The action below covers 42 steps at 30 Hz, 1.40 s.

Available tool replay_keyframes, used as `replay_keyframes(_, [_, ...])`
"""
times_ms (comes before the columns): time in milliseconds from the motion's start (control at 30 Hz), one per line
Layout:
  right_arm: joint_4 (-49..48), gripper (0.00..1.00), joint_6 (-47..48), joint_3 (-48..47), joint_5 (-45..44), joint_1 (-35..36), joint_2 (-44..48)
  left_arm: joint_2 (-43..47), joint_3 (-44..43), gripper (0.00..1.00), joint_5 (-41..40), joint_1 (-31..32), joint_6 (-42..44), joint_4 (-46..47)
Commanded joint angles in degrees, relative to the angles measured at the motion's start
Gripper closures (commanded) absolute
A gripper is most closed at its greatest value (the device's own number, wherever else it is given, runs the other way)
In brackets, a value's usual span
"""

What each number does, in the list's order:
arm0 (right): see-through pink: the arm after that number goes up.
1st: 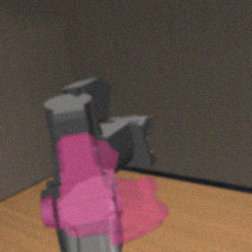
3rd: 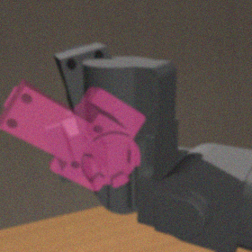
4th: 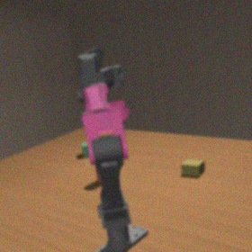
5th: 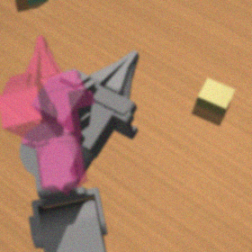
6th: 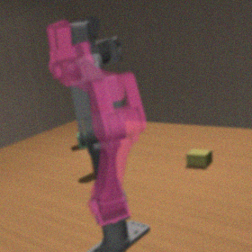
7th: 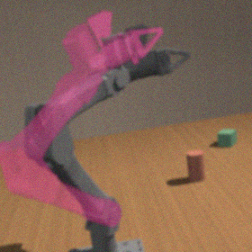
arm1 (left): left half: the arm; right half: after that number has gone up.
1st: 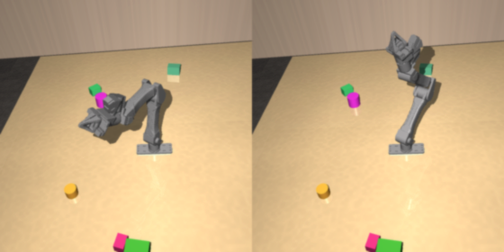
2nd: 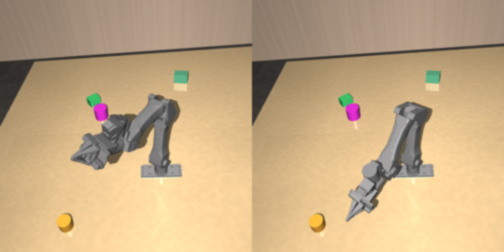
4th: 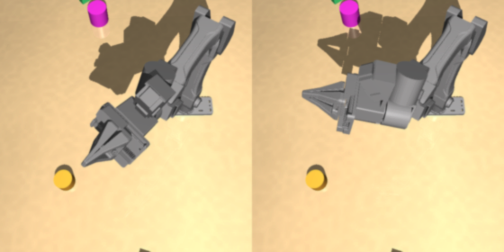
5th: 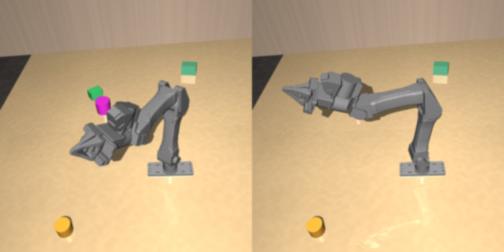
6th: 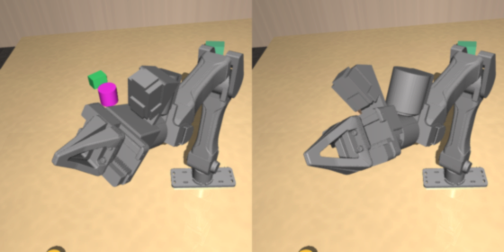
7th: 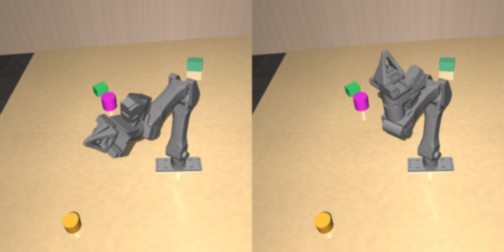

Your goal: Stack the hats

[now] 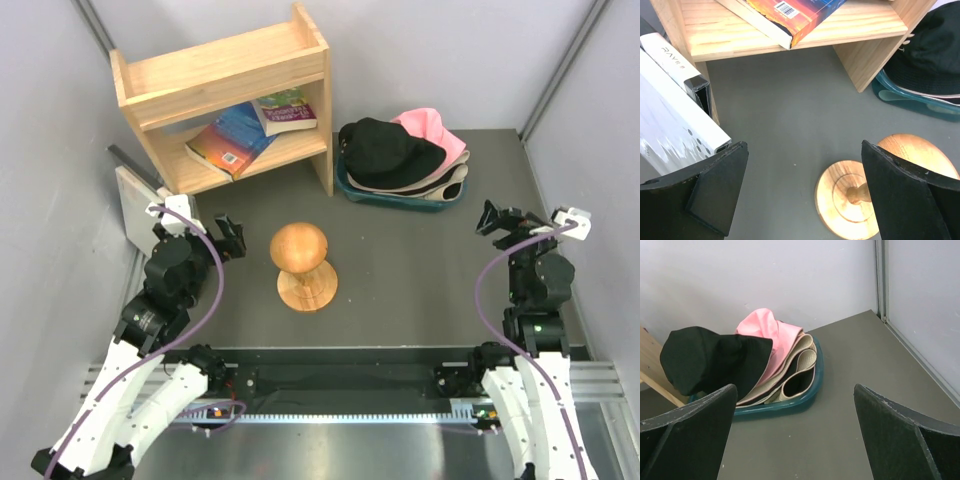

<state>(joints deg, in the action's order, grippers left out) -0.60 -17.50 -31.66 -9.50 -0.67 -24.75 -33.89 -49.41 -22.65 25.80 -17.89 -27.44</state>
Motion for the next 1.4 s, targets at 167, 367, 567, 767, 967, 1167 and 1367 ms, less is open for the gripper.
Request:
replay_keyframes(167, [-3.7,0.0,4.1,-10.8,7.1,-0.4,-11.0,3.2,2.9,0.01,4.1,0.0,-1.7,7.1])
replay_keyframes(367, [-3.3,0.0,3.1,-19.7,12.3,2.7,-23.9,-0.5,2.7,0.01,5.1,-0.1,0.2,4.2])
replay_keyframes(567, [6.2,0.0,11.5,-35.0,-5.2,19.2,-40.8,-2.7,3.4,0.01,8.9,-0.1,0.5,4.7])
replay_keyframes(767, [8.2,0.0,12.8,-46.6,-5.0,22.7,-53.6,-3.1,3.9,0.01,7.7,-0.1,0.4,4.0])
replay_keyframes(967, [9.2,0.01,16.7,-55.2,-5.6,24.9,-64.3,-2.9,3.9,0.01,6.7,-0.1,0.8,3.6])
replay_keyframes(1167, [8.3,0.03,21.9,-58.3,-8.2,25.5,-70.9,-2.8,3.8,0.01,6.0,-0.1,1.5,2.7])
replay_keyframes(1367, [4.8,0.24,25.8,-57.9,-8.2,25.5,-73.9,-2.9,4.0,0.01,5.4,-0.1,2.4,2.3])
